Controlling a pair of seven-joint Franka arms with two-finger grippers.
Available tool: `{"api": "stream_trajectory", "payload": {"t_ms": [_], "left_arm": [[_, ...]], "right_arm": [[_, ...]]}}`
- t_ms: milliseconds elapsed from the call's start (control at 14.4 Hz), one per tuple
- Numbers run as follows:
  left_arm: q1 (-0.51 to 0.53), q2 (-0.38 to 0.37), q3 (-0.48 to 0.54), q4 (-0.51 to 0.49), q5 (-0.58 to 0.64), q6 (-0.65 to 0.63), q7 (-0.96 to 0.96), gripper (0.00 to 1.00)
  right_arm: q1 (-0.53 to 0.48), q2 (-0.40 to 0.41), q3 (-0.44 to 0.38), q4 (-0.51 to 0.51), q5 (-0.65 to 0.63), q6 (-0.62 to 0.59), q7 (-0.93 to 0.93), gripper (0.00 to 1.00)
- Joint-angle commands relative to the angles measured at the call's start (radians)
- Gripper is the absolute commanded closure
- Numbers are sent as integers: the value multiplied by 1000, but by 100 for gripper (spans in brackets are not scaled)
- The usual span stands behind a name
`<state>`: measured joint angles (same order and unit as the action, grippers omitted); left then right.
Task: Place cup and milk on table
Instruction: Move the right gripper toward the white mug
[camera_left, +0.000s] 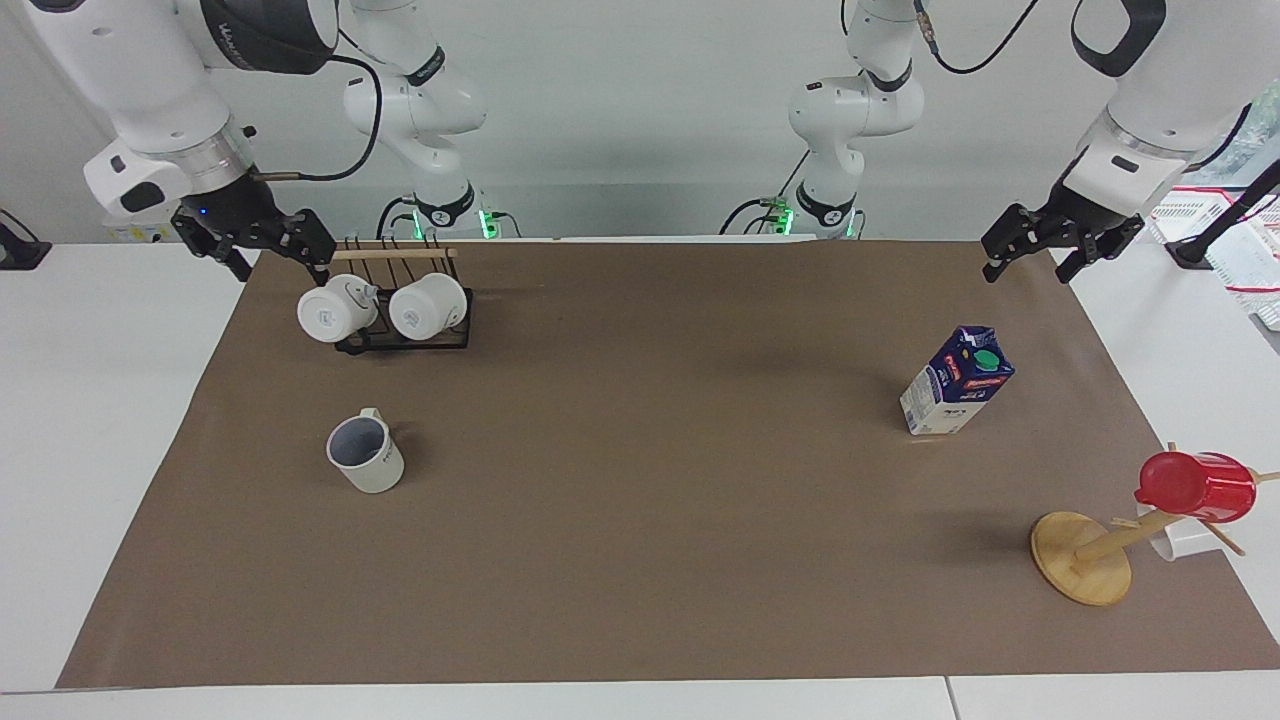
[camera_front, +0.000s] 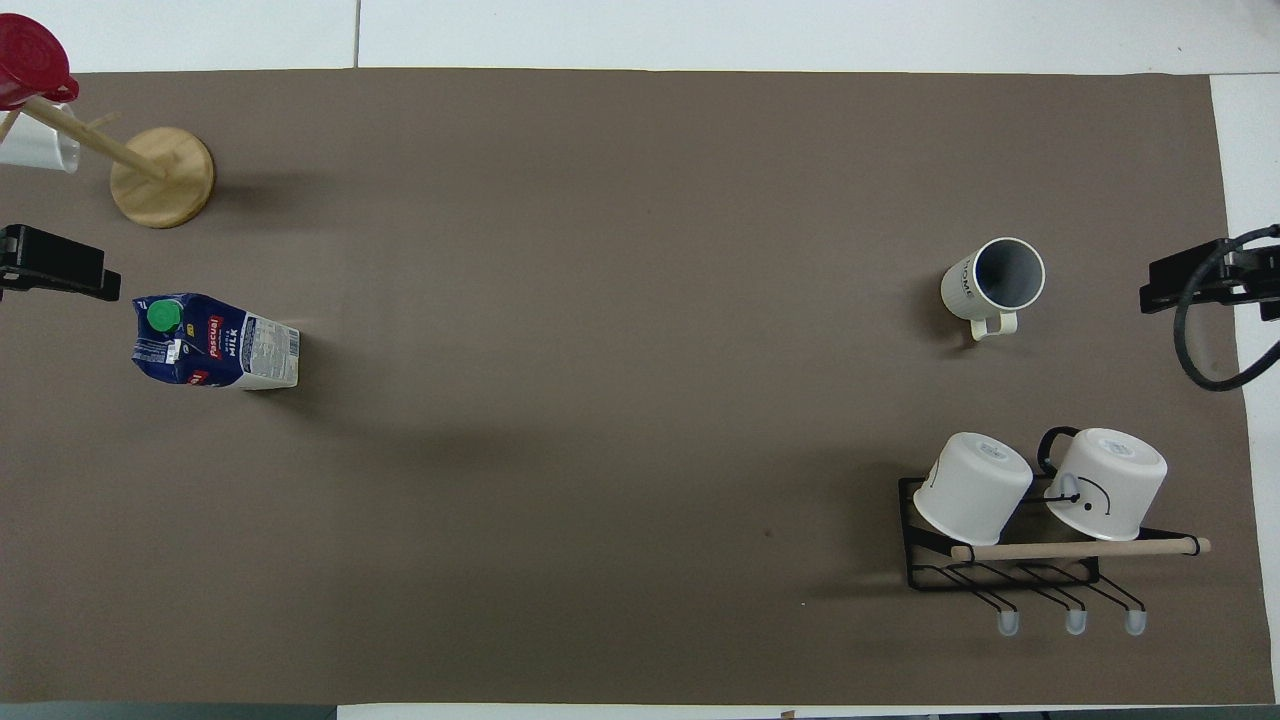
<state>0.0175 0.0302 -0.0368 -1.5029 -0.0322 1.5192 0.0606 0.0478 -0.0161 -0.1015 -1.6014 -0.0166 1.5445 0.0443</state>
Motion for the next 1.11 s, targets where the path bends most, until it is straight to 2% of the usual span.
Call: {"api": "stream_trajectory", "payload": {"t_ms": [0, 418, 487, 696, 766, 1044], "left_arm": [[4, -23, -2, -22, 12, -1, 7, 0], [4, -23, -2, -23, 12, -1, 7, 0], [4, -23, -2, -22, 12, -1, 7, 0], [4, -23, -2, -23, 12, -1, 7, 0], [4, -23, -2, -22, 12, -1, 7, 0], [4, -23, -2, -22, 12, -1, 7, 0]], "right_arm": [[-2, -18, 0, -22, 17, 14, 14, 0], [-5, -21, 2, -34, 15, 20, -4, 0], [-3, -33, 2, -64, 15, 54, -36, 0], [-5, -53, 2, -187, 14, 274, -99, 0], [-5, -33, 2, -204, 14, 333, -151, 0], [-25, 140, 3, -176, 23, 540, -285, 0]]}}
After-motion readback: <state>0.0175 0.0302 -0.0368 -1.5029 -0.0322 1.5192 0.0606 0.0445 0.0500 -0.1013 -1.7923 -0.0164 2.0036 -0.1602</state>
